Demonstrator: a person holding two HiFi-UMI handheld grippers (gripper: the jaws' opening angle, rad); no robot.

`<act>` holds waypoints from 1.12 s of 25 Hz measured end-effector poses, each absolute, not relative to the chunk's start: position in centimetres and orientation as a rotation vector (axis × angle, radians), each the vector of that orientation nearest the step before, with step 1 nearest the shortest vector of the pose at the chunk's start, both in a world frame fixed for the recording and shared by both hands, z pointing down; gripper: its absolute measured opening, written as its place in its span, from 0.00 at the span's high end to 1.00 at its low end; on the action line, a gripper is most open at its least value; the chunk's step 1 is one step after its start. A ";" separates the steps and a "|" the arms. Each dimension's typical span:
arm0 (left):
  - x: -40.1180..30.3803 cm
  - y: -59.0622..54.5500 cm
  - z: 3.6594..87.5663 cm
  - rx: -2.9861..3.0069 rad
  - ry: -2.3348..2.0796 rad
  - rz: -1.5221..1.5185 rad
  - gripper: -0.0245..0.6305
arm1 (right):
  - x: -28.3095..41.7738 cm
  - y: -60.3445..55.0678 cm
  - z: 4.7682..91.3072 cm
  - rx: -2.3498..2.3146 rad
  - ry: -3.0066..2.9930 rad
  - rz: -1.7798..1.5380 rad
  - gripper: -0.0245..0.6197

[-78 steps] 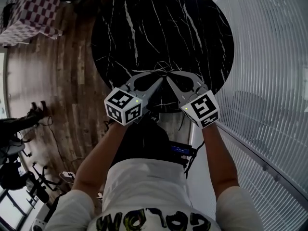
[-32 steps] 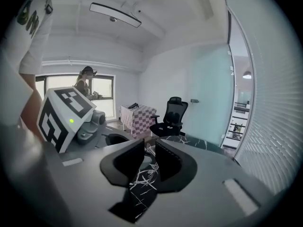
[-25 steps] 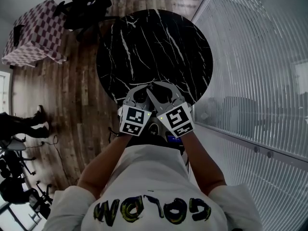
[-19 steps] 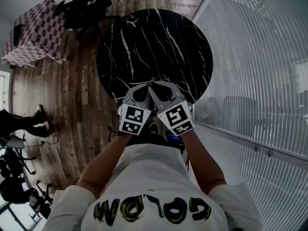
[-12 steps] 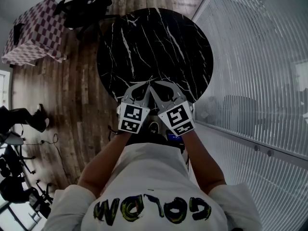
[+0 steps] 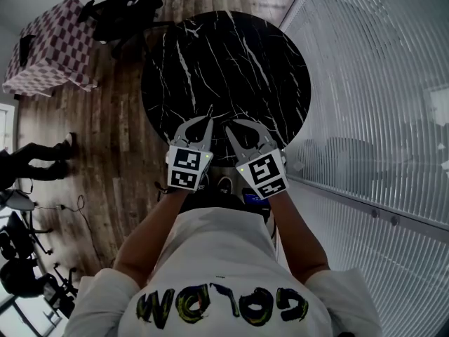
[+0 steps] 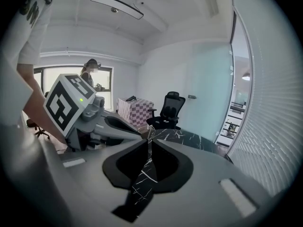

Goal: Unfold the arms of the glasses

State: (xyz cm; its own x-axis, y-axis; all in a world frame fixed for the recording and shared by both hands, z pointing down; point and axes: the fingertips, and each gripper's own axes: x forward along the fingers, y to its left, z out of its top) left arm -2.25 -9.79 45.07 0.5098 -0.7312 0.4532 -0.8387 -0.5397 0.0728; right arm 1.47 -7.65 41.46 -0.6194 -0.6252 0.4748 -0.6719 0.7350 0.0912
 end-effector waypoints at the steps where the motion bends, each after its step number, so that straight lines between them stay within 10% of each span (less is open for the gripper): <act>1: -2.4 -9.9 45.1 2.467 -1.326 0.540 0.96 | 1.6 -7.6 41.6 0.988 -2.447 0.133 0.92; 28: -5.5 -12.0 43.0 2.358 -1.394 0.406 0.96 | 4.6 -5.5 47.7 0.983 -2.269 0.204 0.92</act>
State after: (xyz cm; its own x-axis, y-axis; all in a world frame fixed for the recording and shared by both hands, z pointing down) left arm -5.48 -12.00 43.00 0.4692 -0.7746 0.4241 -0.8812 -0.4422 0.1671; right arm 4.60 -5.48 47.73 -0.5089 -0.5983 0.6189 -0.6989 0.7069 0.1085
